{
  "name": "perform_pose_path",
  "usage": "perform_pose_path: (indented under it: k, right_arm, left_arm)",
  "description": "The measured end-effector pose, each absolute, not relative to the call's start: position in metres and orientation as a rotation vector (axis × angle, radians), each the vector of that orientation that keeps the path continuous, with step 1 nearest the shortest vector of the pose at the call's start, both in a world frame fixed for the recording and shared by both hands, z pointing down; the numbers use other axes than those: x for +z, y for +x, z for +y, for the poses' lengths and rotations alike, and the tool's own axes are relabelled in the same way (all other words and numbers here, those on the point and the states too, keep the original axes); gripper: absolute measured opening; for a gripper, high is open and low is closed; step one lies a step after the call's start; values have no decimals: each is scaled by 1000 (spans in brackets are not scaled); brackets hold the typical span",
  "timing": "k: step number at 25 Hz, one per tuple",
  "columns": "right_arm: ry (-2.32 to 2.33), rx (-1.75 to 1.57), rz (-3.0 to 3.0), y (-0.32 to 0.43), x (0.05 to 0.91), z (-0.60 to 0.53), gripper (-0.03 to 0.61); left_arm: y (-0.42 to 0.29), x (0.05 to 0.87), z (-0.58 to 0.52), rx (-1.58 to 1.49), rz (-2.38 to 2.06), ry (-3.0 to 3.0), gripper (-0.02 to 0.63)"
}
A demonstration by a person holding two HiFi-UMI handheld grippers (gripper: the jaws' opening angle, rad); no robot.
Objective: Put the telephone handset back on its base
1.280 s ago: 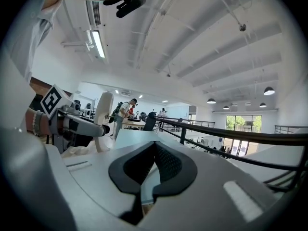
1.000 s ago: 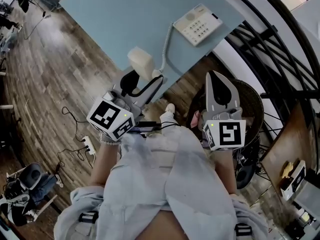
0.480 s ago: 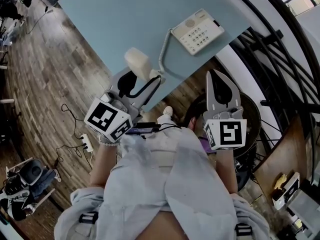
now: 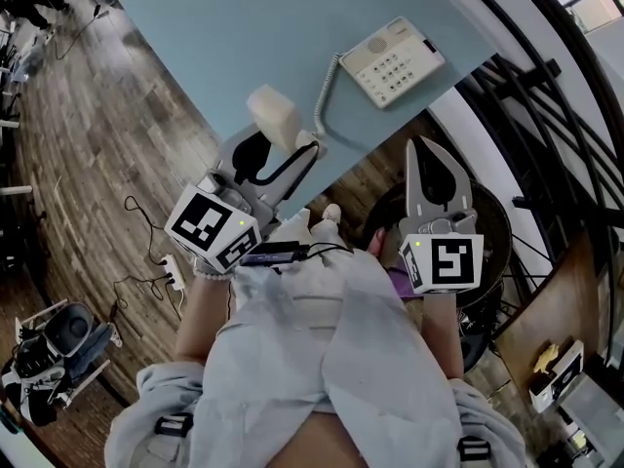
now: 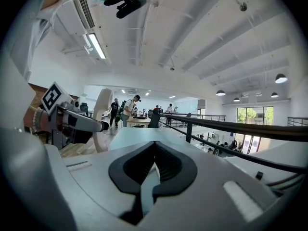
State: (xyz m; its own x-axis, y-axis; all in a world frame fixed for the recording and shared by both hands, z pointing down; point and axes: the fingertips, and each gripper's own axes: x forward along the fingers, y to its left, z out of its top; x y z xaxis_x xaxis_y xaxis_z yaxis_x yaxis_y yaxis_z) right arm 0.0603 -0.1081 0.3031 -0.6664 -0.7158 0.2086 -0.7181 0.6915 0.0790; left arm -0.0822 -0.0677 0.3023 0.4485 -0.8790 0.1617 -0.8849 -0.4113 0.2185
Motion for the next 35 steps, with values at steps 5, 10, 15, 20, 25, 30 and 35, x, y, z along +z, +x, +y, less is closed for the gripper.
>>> perform_pose_path:
  k: [5, 10, 15, 20, 25, 30, 35]
  right_arm:
    - [1193, 27, -2660, 61, 304, -112, 6]
    - [1219, 37, -2637, 60, 305, -119, 7]
    - [1246, 49, -2612, 63, 309, -124, 6]
    - [1261, 73, -2587, 66, 318, -127, 7]
    - [1281, 90, -2572, 68, 324, -135, 6]
    - [1305, 112, -2556, 72, 330, -144, 8]
    - [1322, 124, -2543, 73, 335, -154, 7]
  left_arm:
    - [-84, 304, -74, 42, -1487, 2444, 210]
    - [-88, 305, -87, 64, -1463, 2456, 210]
    - [-88, 310, -101, 87, -1436, 2465, 210]
    - [-90, 320, -112, 102, -1418, 2468, 210]
    - [-90, 327, -130, 122, -1385, 2462, 210]
    - [-87, 333, -152, 149, -1318, 2496, 210]
    - [-87, 339, -174, 186, -1288, 2513, 210]
